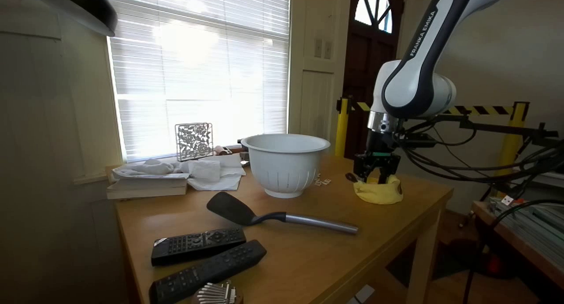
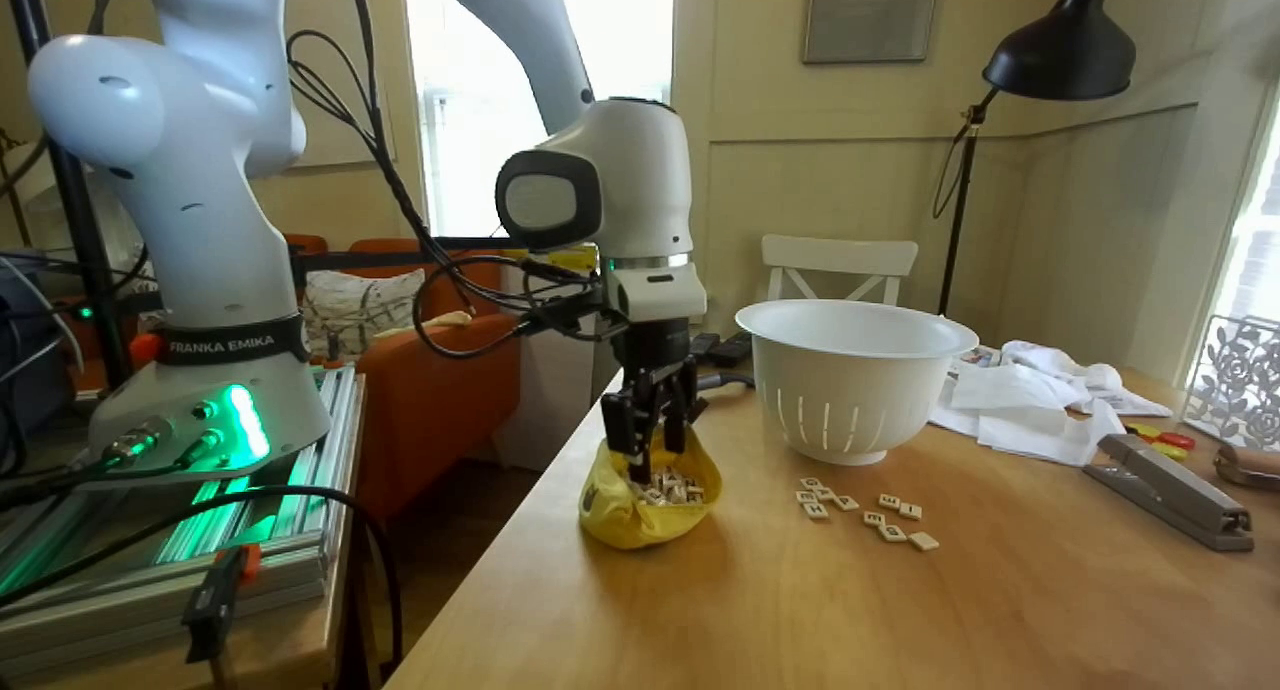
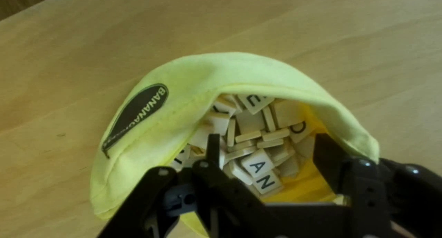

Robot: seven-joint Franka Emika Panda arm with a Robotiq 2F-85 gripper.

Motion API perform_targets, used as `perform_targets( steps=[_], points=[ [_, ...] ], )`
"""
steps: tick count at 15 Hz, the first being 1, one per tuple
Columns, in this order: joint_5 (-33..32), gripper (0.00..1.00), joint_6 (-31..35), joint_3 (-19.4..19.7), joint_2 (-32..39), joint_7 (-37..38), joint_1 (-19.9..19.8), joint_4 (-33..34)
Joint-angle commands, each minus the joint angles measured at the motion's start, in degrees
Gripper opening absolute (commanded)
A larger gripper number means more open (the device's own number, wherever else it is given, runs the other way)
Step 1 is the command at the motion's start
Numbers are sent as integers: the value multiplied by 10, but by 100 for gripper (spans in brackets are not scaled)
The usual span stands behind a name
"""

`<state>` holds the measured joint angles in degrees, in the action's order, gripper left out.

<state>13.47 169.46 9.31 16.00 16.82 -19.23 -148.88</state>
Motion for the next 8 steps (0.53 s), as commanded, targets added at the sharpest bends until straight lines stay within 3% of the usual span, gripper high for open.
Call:
perform_targets(
  steps=[1,2,8],
  points=[
    [13,65,13,-17,25,-16,-21,12],
    [9,63,12,-13,28,-15,-23,14],
    [0,69,11,-3,49,-15,-33,24]
  ],
)
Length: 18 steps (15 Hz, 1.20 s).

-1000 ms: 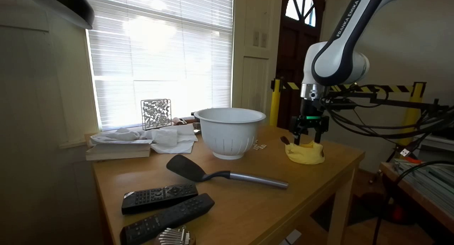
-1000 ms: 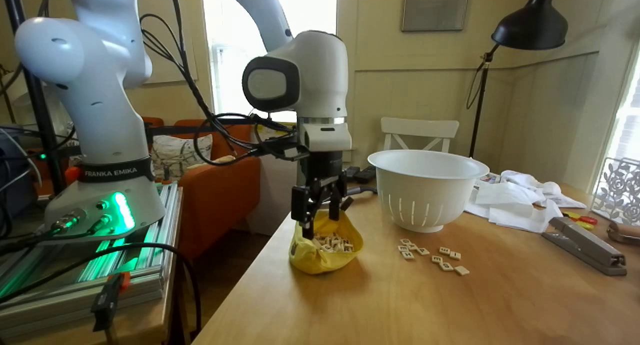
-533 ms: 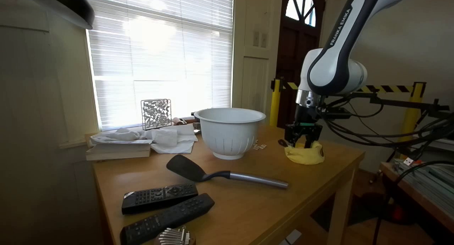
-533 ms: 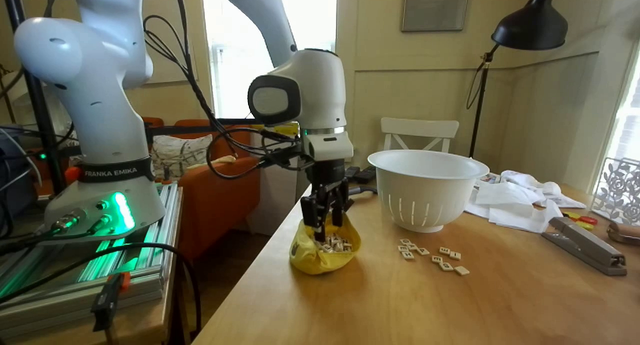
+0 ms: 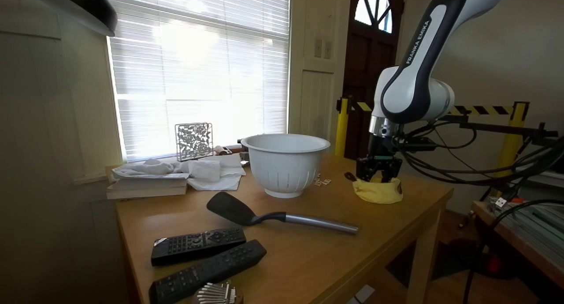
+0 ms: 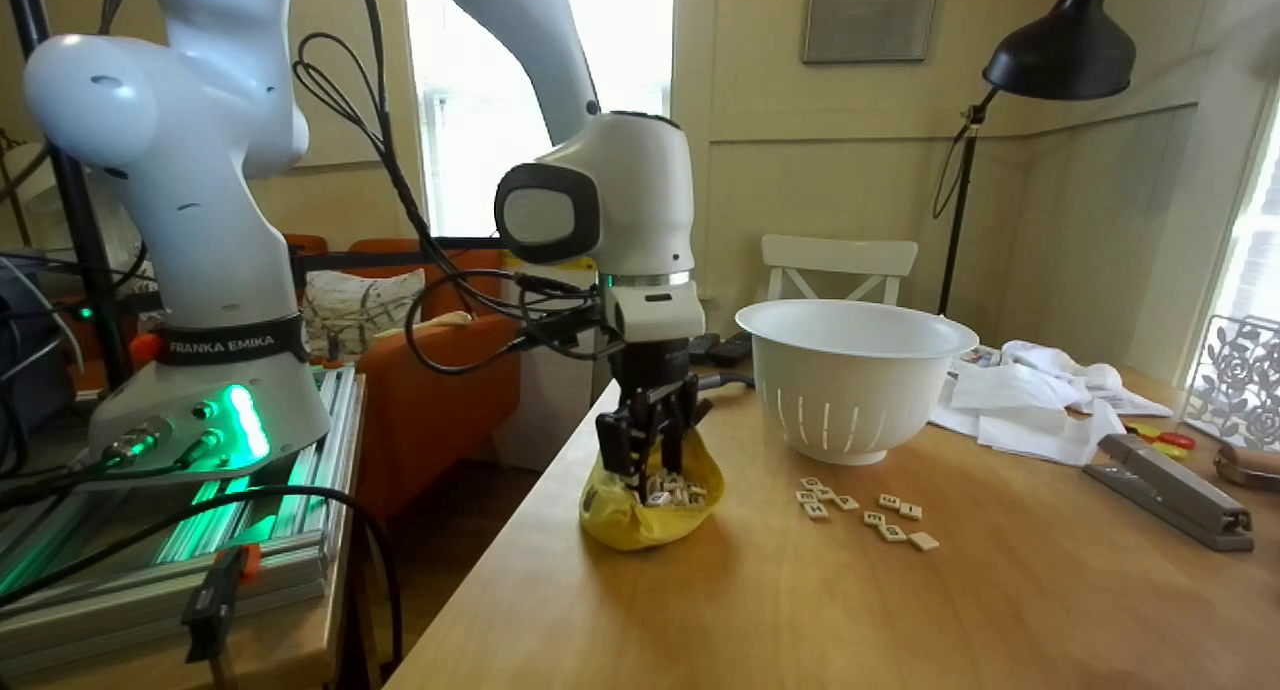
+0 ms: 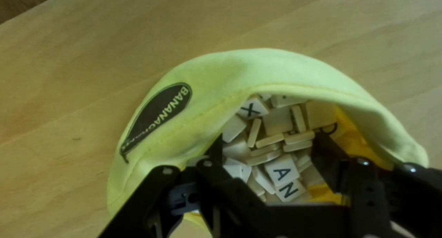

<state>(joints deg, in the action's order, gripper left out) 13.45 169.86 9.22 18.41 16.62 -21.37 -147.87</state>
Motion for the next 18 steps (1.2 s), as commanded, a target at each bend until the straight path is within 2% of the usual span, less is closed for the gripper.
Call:
perform_targets(
  steps=[1,3,6,7,10,18],
  points=[
    [0,70,8,-4,28,-15,-14,15],
    [-1,48,9,-5,36,-18,-14,16],
    [-1,32,12,-8,53,-26,-14,20],
    [14,21,11,4,55,-38,2,20],
    [15,2,8,1,51,-46,3,20],
    [2,0,-43,38,-32,-33,38,0]
  ],
)
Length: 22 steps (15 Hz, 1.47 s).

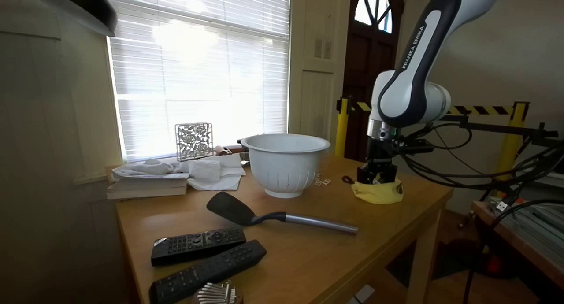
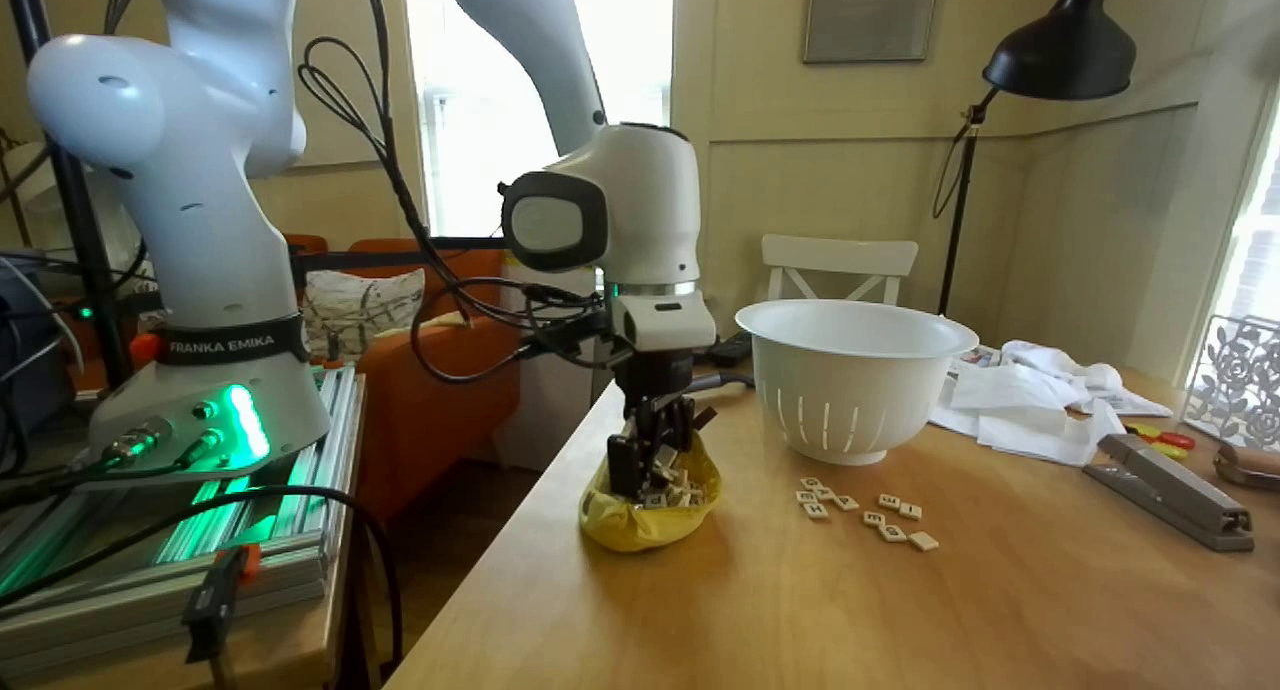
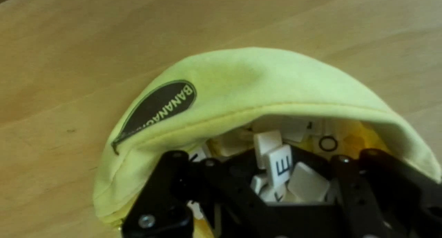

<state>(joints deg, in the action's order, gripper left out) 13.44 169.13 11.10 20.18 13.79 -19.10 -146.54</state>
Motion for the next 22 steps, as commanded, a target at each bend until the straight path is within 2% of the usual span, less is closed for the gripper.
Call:
perform_targets(
  steps=[1,10,16,19,22],
  points=[
    [1,0,-47,24,-61,-5,18,-15],
    [-26,0,-118,61,-113,17,36,-9],
    [-126,0,-167,84,-143,104,74,20],
    [-159,0,-227,73,-158,146,85,56],
    [-155,0,-296,53,-168,161,91,104]
  ],
)
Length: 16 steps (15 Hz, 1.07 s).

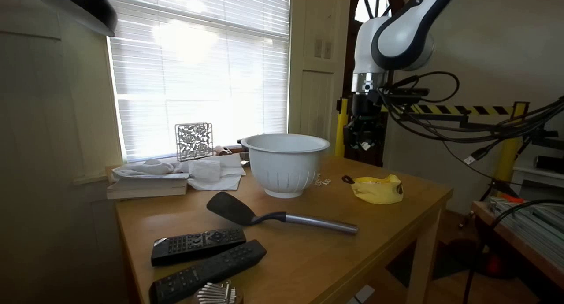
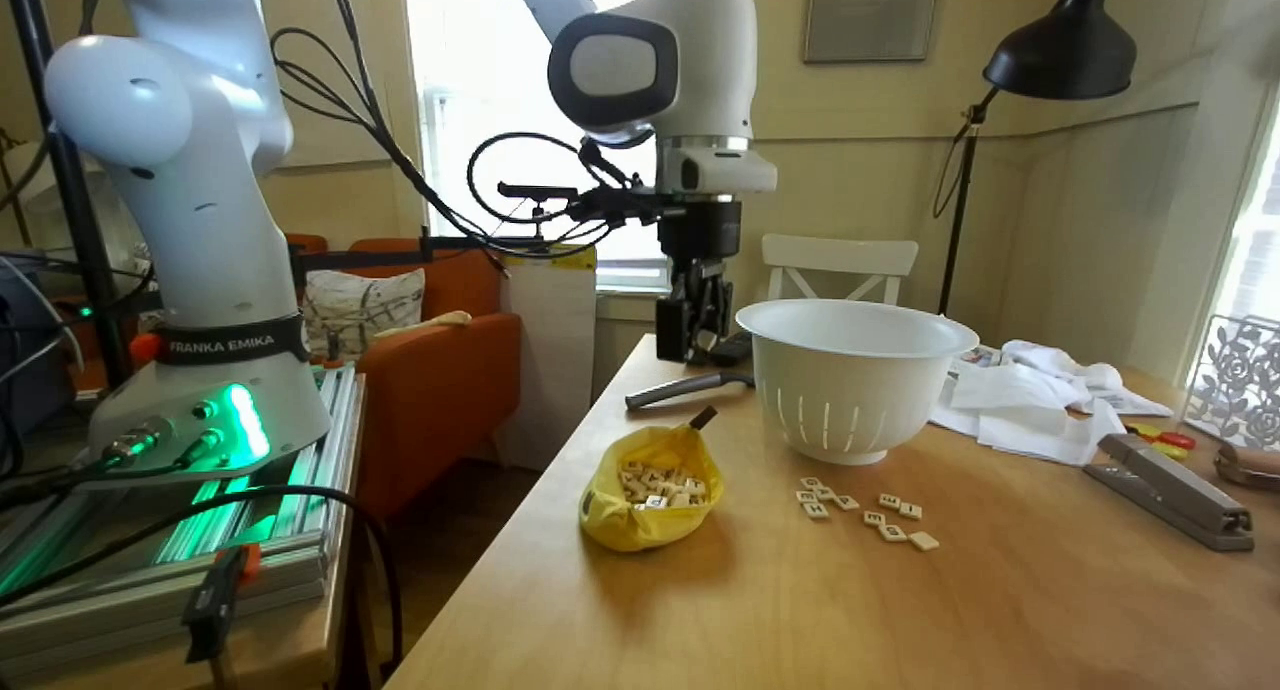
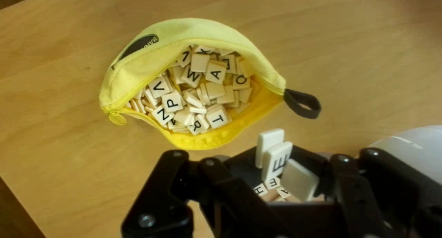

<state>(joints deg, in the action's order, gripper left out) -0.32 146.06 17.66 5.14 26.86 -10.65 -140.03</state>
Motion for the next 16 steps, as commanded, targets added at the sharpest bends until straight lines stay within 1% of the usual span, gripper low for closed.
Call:
perform_targets(
  steps=[1,3,5,8,11,16],
  points=[
    [-15,0,-88,-20,-15,37,8,61],
    [-6,0,-137,-34,-6,45,12,107],
    [-3,0,-178,-45,18,71,17,164],
    [11,0,-214,-61,63,108,24,243],
    [4,0,-212,-67,119,148,37,312],
    [12,0,-201,-62,231,193,46,432]
  ],
)
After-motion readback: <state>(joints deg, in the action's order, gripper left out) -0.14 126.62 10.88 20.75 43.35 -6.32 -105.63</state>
